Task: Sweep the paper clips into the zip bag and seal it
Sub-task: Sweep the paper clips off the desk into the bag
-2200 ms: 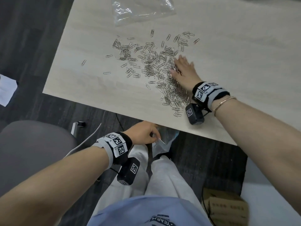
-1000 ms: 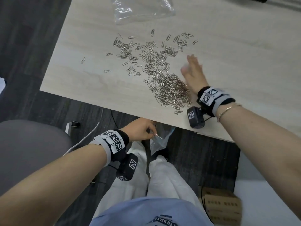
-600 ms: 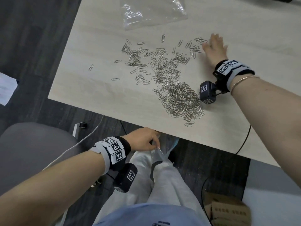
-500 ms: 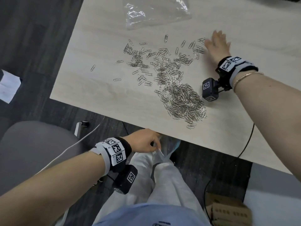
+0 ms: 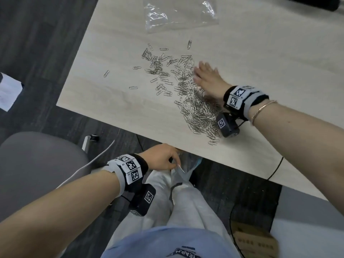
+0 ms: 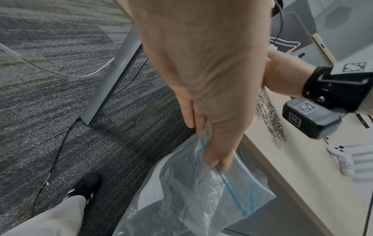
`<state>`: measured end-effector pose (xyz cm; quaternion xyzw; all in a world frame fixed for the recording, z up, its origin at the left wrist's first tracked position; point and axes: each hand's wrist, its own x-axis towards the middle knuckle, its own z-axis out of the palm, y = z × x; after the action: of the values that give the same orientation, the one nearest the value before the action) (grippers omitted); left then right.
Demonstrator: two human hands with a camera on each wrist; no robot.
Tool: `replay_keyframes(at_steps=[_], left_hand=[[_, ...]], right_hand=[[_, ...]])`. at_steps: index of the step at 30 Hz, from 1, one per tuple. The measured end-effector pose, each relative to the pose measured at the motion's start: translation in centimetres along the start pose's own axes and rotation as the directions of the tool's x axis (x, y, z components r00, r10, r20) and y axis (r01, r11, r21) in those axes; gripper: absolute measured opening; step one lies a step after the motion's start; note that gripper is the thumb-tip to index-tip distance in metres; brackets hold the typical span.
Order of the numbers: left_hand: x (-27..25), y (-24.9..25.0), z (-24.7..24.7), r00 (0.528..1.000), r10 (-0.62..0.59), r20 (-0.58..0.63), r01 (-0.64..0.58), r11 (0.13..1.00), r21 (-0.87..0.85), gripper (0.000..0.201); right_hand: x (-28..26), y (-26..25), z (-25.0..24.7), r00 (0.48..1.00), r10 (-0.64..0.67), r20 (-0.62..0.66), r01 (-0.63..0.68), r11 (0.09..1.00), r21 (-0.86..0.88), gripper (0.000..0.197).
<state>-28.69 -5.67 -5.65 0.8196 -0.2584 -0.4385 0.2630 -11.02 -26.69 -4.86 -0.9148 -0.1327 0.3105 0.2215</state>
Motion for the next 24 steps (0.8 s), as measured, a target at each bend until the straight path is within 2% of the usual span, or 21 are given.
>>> replay_keyframes(at_steps=[7,10,14,17,22,24], left_hand=[[-0.3,0.5,-0.2,1.0,-0.006,-0.009,0.005,1.0,-0.029,0.015],[-0.4,0.4,-0.1,1.0,-0.021,-0.009,0.02,0.999,-0.037,0.015],[-0.5,0.3,0.1,1.0,-0.009,-0.025,0.008,0.999,-0.034,0.015],[-0.7,-0.1,0.0,0.999,-0.013,-0.039,0.011,0.999,-0.052,0.016],[-1.8,-1.7,-0.8,0.999,-0.027,-0.03,0.024,0.995,-0.099,0.015],[-2.2,-2.3,-1.4,0.999,-0.036,-0.015,0.034,0.995,-0.094,0.015]], right_hand=[[-4.5,-1.3,3.3,0.99,-0.111,0.088,0.109,0.993,0.035,0.059],[-5.0,-1.0,3.1,0.994,-0.112,-0.008,0.112,0.986,0.124,0.061],[-3.8,-0.4,1.5,0.994,0.002,-0.106,0.013,0.989,0.146,0.063],[-2.2,-1.4,1.1,0.996,0.04,-0.079,-0.028,0.989,0.142,0.062],[-1.6,-3.9,3.0,0.997,-0.068,0.033,0.064,0.993,0.101,0.061],[-1.8,-4.5,3.3,0.998,-0.066,0.014,0.064,0.989,0.134,0.061]])
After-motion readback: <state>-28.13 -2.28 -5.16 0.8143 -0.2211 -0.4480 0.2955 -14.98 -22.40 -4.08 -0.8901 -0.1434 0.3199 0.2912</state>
